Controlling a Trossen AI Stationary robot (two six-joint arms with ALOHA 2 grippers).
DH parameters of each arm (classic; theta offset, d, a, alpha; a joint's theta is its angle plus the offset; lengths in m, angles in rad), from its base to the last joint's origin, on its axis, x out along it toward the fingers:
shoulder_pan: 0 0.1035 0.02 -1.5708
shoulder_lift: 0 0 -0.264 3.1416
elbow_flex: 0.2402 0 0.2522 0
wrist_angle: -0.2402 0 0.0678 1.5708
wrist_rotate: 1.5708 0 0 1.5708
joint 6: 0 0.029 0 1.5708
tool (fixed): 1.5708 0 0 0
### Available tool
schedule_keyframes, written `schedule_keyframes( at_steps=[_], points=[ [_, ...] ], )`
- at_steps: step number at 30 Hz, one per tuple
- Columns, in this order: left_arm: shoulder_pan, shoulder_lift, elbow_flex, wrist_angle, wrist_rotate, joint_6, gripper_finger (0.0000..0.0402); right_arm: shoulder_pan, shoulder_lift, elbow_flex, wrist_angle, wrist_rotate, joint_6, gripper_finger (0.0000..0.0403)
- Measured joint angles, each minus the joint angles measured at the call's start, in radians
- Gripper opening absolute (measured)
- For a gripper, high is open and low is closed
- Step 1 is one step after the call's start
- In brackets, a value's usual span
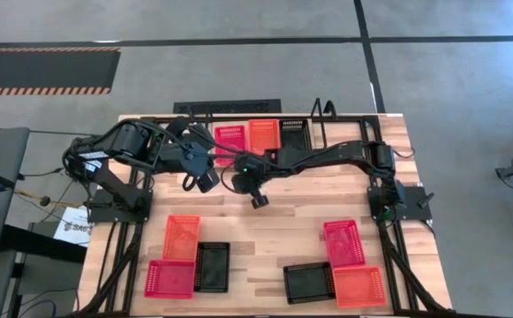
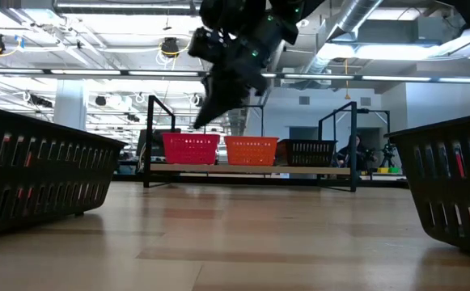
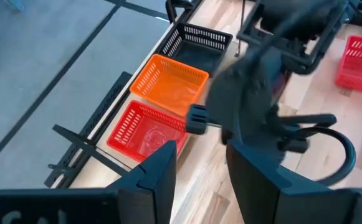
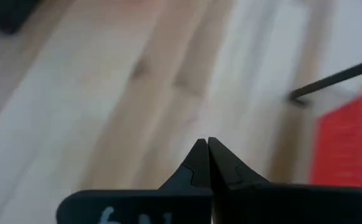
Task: Stack baskets on shelf by color
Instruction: Put the center red bin on the shelf
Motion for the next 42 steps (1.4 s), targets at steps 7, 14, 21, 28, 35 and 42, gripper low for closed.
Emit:
schedule_keyframes(
  at_steps=[7,14,21,28,35,42],
  points=[
    [0.0,0.0,0.0,0.0,0.007,-0.001,0.0129,-0.026,0.0,0.001,0.101,0.024,0.003,0.0],
    [0.0,0.0,0.0,0.0,0.007,-0.002,0.0129,-0.032,0.0,0.0,0.069,0.007,-0.012,0.0],
    [0.0,0.0,0.0,0.0,0.008,-0.002,0.0129,-0.054,0.015,0.0,0.103,0.013,-0.022,0.0],
    [0.0,0.0,0.0,0.0,0.01,-0.003,0.0129,-0.09,0.015,0.0,0.108,0.015,-0.025,0.0],
    [0.0,0.0,0.0,0.0,0.01,-0.003,0.0129,-0.128,0.015,0.0,0.103,0.012,-0.002,0.0],
    [0.0,0.0,0.0,0.0,0.01,-0.001,0.0129,-0.113,0.015,-0.027,0.116,-0.001,0.002,0.0]
  ],
)
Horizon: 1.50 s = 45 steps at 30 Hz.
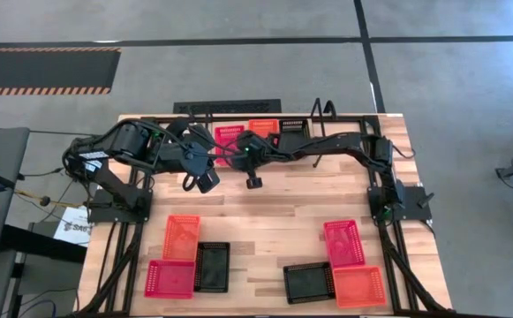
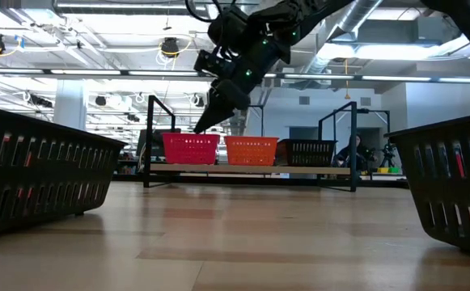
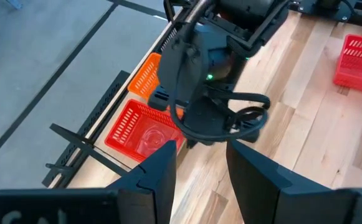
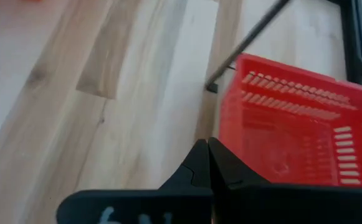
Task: Stack baskets on shelf by color
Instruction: Put the center red bin on the shelf
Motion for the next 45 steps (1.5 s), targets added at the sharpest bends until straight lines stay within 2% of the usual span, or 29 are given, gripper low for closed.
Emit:
schedule_keyframes(
  at_steps=[6,29,35,40,45],
  points=[
    [0.0,0.0,0.0,0.0,0.0,0.001,0.0129,0.014,0.0,-0.024,0.0,-0.01,-0.029,0.0],
    [0.0,0.0,0.0,0.0,0.039,-0.033,0.0129,-0.053,-0.002,-0.018,0.023,-0.002,-0.033,0.0],
    [0.0,0.0,0.0,0.0,0.057,-0.09,0.0129,-0.003,-0.083,0.051,-0.176,0.004,0.003,0.0],
    [0.0,0.0,0.0,0.0,0.106,-0.089,0.0129,0.046,-0.216,0.094,-0.427,0.082,0.038,0.0],
    [0.0,0.006,0.0,0.0,0.118,-0.058,0.0129,0.074,-0.398,0.12,-0.629,0.127,0.198,0.0]
  ],
)
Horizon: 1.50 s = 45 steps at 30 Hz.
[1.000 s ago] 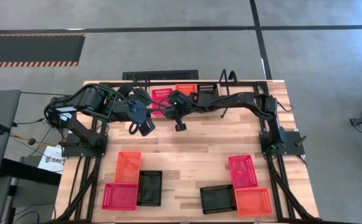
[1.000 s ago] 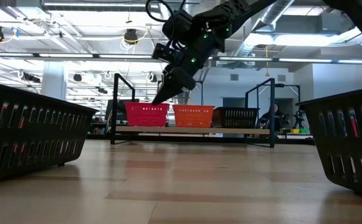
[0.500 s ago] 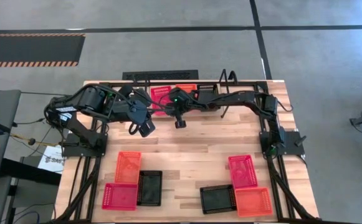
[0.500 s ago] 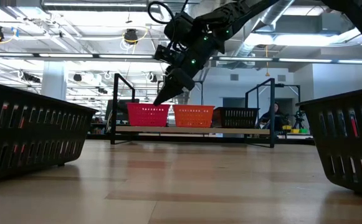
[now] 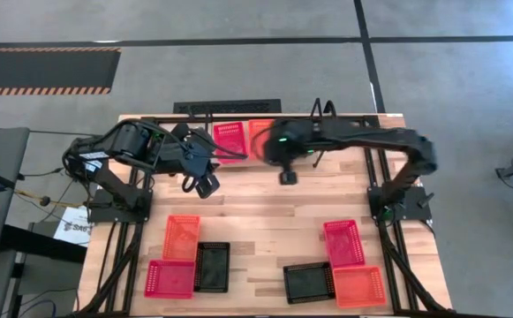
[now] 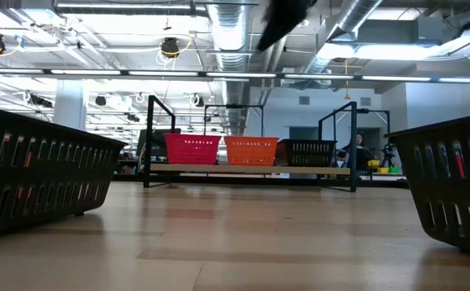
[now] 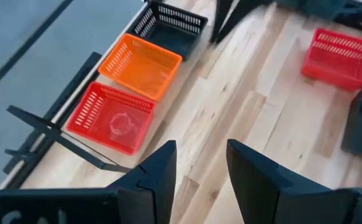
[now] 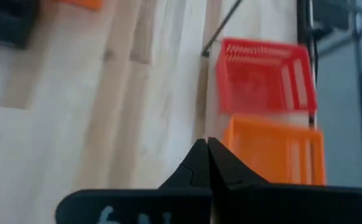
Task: Stack baskets on shelf by color
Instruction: Put the center red bin on the shelf, then stack the left black bin into the black bin on the shelf
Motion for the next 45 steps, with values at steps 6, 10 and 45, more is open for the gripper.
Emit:
schedule_keyframes(
  at_steps=[6,10,45],
  points=[
    [0.001,0.012,0.0,0.0,-0.018,0.086,0.0129,0.038,-0.176,0.0,-0.245,0.001,0.358,0.0001],
    [0.005,0.017,0.0,0.0,-0.021,0.147,0.0129,0.087,-0.222,0.0,-0.4,0.032,0.592,0.0001],
    [-0.105,0.021,-0.315,0.022,0.165,-0.412,0.0088,0.66,-0.213,-0.343,-0.531,0.146,1.48,0.0003]
  ],
)
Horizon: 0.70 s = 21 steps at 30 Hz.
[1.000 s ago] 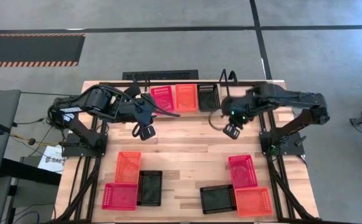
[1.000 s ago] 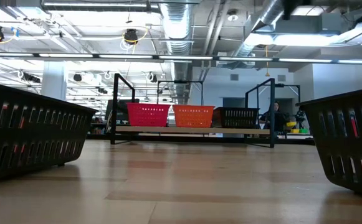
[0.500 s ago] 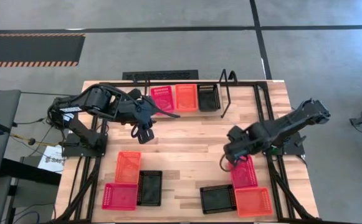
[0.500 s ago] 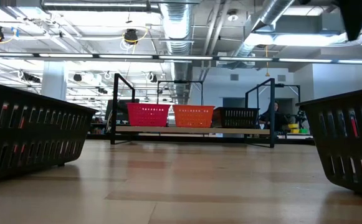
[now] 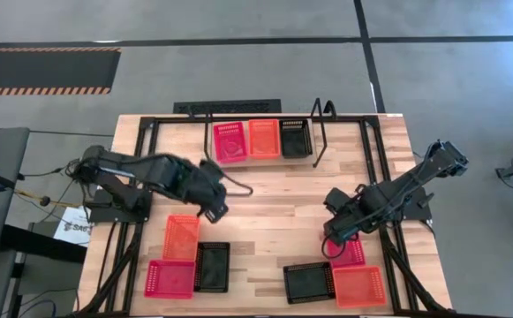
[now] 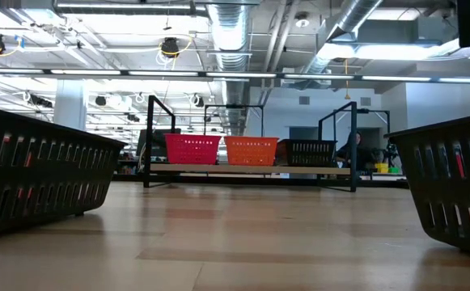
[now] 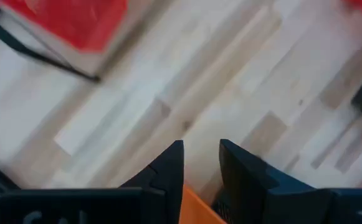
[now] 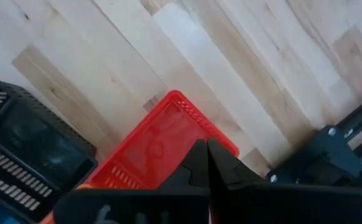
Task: Stack baskets on shelf by color
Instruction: Stack the left black bin into the black bin on the shelf
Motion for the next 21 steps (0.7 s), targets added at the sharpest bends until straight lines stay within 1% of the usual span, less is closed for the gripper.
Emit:
schedule_keyframes(
  at_steps=[3,7,10,14,17,21],
  points=[
    [-0.035,0.0,-0.104,0.085,0.079,-0.005,0.0087,0.0,0.0,0.0,0.0,0.01,-0.051,0.0003],
    [-0.07,0.0,-0.248,0.26,0.247,0.134,0.0091,0.0,0.0,0.0,0.0,0.028,-0.11,0.0003],
    [-0.086,0.0,-0.371,0.446,0.356,0.208,0.0096,-0.001,0.0,0.0,0.005,0.043,-0.132,0.0003],
    [-0.098,0.0,-0.518,0.62,0.467,0.242,0.0098,-0.001,0.0,0.0,0.032,0.061,-0.149,0.0003],
    [-0.098,0.0,-0.59,0.663,0.501,0.219,0.0096,-0.001,0.0,0.0,0.048,0.061,-0.161,0.0003],
    [-0.097,0.0,-0.648,0.672,0.499,0.253,0.0096,-0.001,0.0,0.0,0.057,0.061,-0.162,0.0003]
  ],
)
